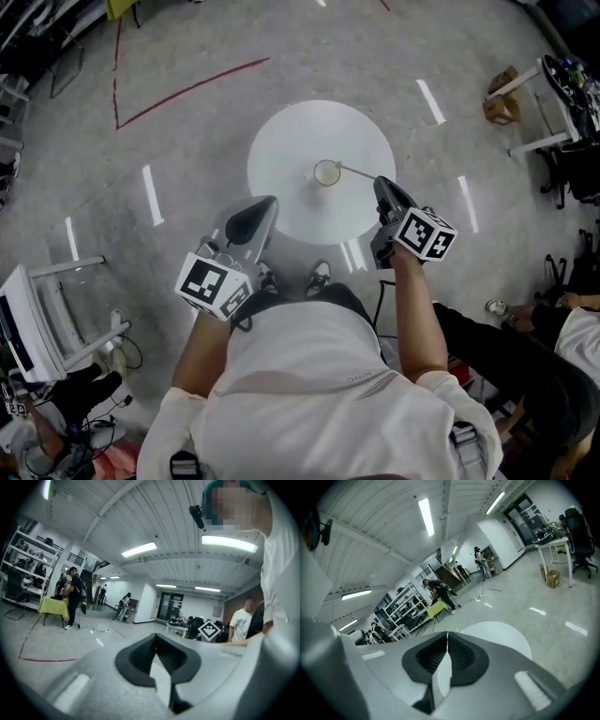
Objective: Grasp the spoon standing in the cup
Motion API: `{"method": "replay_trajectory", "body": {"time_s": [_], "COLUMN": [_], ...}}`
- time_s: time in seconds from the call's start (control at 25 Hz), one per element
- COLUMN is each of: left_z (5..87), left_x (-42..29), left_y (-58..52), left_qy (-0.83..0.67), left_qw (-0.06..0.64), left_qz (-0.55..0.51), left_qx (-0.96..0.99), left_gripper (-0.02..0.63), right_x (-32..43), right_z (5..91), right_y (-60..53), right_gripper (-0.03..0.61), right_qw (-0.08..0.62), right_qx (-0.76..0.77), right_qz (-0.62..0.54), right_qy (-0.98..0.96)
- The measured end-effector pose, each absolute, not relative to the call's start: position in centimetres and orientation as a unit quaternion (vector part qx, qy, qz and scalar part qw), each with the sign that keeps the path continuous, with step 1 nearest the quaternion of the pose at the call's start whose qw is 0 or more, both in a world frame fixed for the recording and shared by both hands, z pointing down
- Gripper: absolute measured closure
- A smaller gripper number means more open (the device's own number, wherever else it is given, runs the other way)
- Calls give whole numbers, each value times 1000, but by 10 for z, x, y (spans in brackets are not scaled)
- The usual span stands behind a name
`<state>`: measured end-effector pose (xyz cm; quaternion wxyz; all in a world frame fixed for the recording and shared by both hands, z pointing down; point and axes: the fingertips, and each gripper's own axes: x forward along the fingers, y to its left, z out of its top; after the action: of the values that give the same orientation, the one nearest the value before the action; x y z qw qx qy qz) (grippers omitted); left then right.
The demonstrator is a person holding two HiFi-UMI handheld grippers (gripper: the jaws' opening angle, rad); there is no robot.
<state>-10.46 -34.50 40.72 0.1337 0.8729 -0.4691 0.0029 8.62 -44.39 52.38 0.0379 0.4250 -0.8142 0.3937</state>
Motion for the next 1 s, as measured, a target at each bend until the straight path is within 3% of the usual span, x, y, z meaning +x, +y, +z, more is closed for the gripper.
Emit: {"method": "replay_trajectory", "body": {"time_s": [0.24,0.52,1.0], "left_z": [376,336,317], "left_x": [-89,-73,-66], "left_y": [-337,-328,-302], "left_qy": [-441,-417,-408], "left_qw": [112,76,43], "left_qz": [-15,-25,-17], "left_qx": [890,905,912], "left_gripper": [613,613,614], "right_x": [109,125,119], "right_z": [439,355,310], "right_y": [-411,-365,-325], "right_gripper": [569,569,568], "right_qw": [-23,-20,-34], "right_qx": [444,477,468], "right_qz": [306,124,58], "right_qy": [-842,-870,-881]}}
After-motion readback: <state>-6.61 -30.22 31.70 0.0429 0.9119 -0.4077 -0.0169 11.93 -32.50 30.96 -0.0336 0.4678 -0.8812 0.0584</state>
